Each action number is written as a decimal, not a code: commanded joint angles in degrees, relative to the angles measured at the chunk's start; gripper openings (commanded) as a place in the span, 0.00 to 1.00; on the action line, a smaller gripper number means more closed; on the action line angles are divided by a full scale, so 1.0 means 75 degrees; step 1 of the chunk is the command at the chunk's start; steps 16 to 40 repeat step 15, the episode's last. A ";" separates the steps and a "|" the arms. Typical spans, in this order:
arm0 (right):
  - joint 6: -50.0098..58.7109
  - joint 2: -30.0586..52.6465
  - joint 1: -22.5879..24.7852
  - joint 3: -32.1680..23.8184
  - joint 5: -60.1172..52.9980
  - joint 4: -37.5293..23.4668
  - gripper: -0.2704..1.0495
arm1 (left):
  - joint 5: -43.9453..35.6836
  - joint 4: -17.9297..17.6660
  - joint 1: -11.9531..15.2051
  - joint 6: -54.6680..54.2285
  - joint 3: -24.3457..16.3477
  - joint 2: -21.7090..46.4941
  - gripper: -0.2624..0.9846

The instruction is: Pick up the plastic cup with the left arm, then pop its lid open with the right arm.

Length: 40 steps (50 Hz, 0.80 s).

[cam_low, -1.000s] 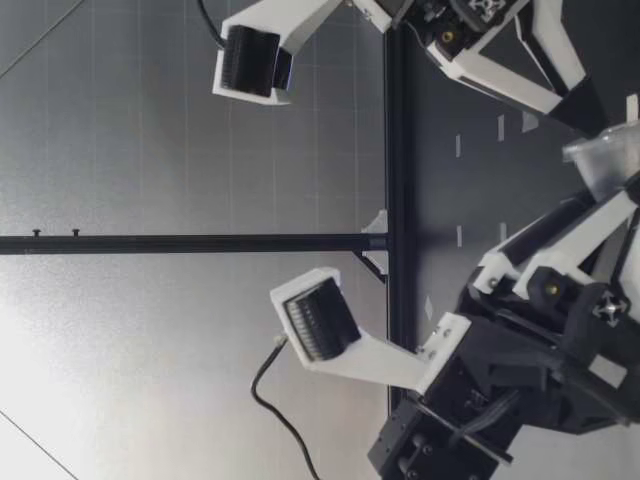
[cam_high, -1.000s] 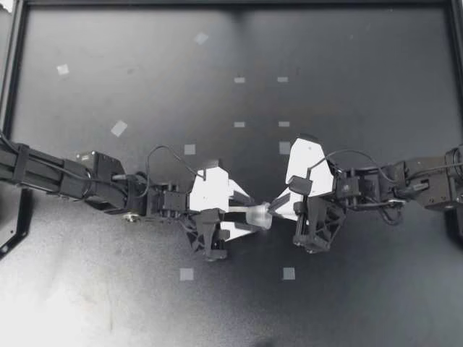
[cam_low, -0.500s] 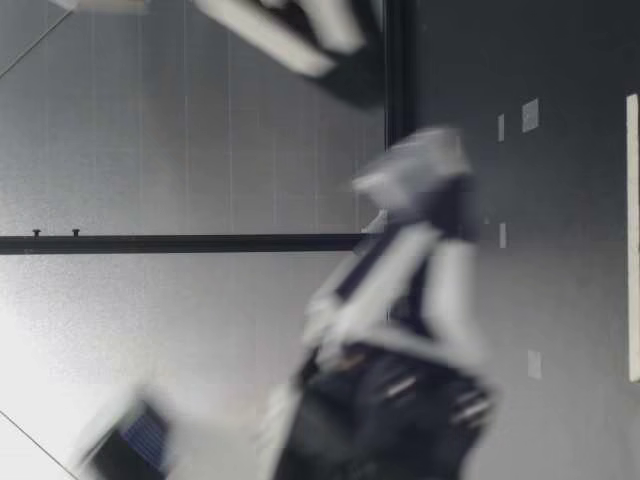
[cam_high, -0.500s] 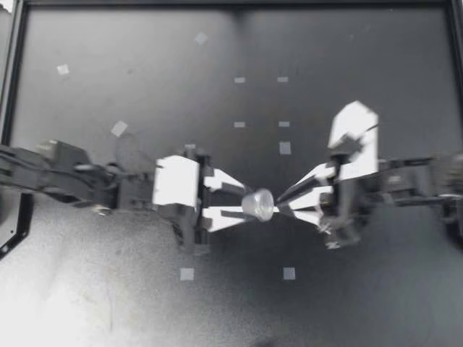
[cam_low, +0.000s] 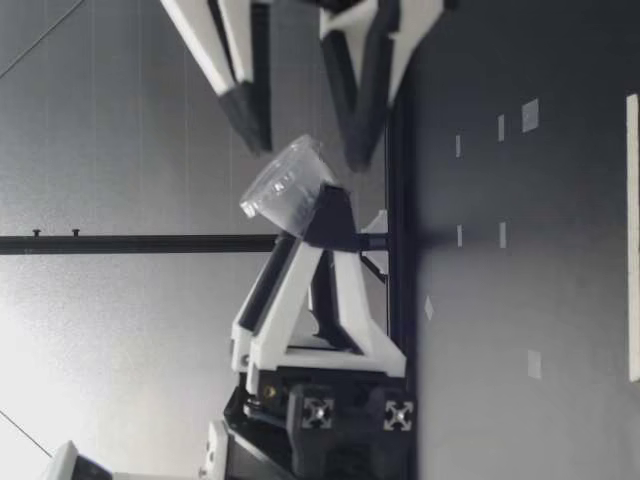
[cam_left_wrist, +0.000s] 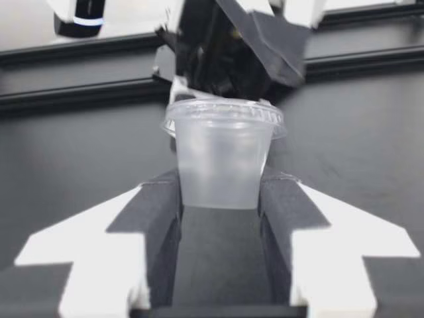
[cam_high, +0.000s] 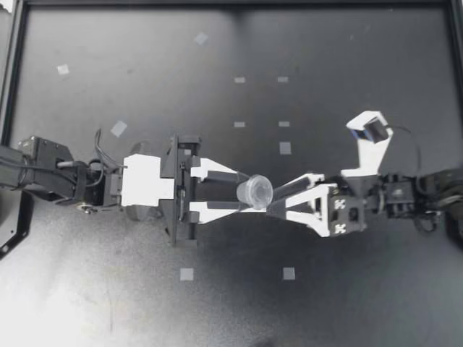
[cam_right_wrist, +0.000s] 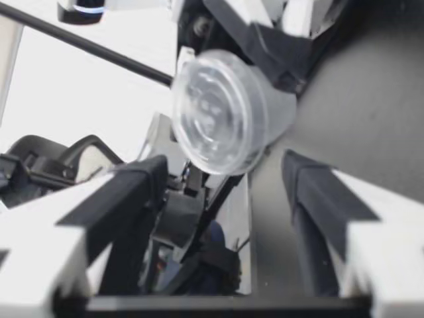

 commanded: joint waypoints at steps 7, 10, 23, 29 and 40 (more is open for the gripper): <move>-0.0094 -0.0703 0.0023 0.0012 -0.0070 -0.0258 0.72 | -0.0035 0.0000 0.0012 0.0000 -0.0094 -0.0117 0.29; -0.0187 -0.1242 0.0035 0.0270 -0.0070 -0.0328 0.72 | -0.0023 -0.0012 0.0012 -0.0012 -0.0082 -0.0117 0.29; -0.0562 -0.2309 0.0035 0.0656 -0.0023 -0.0328 0.72 | -0.0035 0.0000 0.0012 -0.0012 -0.0094 -0.0105 0.29; -0.0562 -0.2309 0.0035 0.0656 -0.0023 -0.0328 0.72 | -0.0035 0.0000 0.0012 -0.0012 -0.0094 -0.0105 0.29; -0.0562 -0.2309 0.0035 0.0656 -0.0023 -0.0328 0.72 | -0.0035 0.0000 0.0012 -0.0012 -0.0094 -0.0105 0.29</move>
